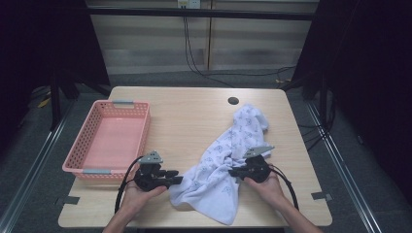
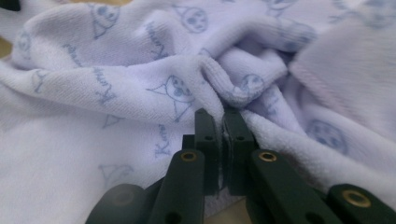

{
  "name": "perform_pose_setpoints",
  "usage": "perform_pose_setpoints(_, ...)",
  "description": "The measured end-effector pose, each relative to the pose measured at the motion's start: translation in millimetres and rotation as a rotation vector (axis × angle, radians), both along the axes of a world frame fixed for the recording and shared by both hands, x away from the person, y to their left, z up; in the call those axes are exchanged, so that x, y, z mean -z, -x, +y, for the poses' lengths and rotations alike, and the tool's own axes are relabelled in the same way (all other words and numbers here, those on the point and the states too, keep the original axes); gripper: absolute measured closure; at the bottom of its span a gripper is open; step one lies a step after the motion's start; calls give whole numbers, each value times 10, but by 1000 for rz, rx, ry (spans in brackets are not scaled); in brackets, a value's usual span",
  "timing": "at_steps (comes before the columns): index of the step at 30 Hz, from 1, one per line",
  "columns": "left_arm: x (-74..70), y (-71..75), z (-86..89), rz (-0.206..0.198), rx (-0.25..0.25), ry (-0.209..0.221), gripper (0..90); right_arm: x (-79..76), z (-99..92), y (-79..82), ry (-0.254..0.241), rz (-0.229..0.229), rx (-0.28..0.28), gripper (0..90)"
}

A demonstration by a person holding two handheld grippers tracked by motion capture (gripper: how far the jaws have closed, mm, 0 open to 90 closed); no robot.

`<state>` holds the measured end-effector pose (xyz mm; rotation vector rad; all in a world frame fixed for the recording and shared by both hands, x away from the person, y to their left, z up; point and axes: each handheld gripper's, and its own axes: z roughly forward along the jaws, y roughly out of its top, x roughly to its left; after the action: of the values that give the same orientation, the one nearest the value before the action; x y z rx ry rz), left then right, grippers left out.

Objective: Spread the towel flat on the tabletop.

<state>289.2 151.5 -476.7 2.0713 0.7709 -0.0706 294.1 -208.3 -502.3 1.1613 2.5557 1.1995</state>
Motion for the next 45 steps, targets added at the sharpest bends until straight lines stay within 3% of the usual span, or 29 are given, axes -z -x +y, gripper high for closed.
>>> perform_pose_setpoints(3,-4,-47,-72,-4,6,-8,821,2,-126,-99,11,-14,20,869)
perform_pose_setpoints(6,6,-79,-101,6,5,10,833,2,-262,-193,22,-22,59,869)
perform_pose_setpoints(9,23,-69,-118,10,13,-5,824,7,-396,-263,32,-41,104,868)
perform_pose_setpoints(11,12,-35,-95,21,15,5,783,15,-488,-275,11,-27,132,847)
perform_pose_setpoints(13,-33,8,-51,15,10,13,677,6,-536,-254,7,-15,139,719)
perform_pose_setpoints(15,-93,46,17,-2,0,30,617,-55,-557,-187,10,-41,150,642)
perform_pose_setpoints(16,-114,59,32,-12,-9,36,587,-103,-583,-138,-30,-50,149,601)
perform_pose_setpoints(18,-132,67,34,-21,-12,32,567,-189,-590,-35,-52,-68,159,571)
perform_pose_setpoints(20,-124,56,15,-32,0,17,564,-286,-579,132,-93,-79,131,567)
perform_pose_setpoints(22,-97,35,-21,-38,21,-8,563,-313,-550,294,-101,-74,99,569)
perform_pose_setpoints(24,-65,23,-33,-31,23,3,574,-252,-509,444,-107,-27,61,567)
perform_pose_setpoints(27,-26,11,-72,-34,38,-16,563,-128,-452,618,-62,25,15,513)
perform_pose_setpoints(33,-66,-14,-89,-58,42,18,535,-87,-428,675,-40,30,3,436)
perform_pose_setpoints(35,-17,-17,-103,-48,46,-13,522,-39,-398,699,-18,38,-24,416)
perform_pose_setpoints(37,73,-26,-108,-25,66,-45,495,-41,-365,738,4,8,-49,380)
perform_pose_setpoints(40,152,-30,-107,3,48,-85,431,-34,-349,783,14,-9,-70,373)
perform_pose_setpoints(43,185,-16,-117,-10,65,-127,422,-26,-298,858,63,-66,-84,375)
perform_pose_setpoints(45,183,7,-125,-15,54,-129,424,-20,-262,902,104,-107,-90,378)
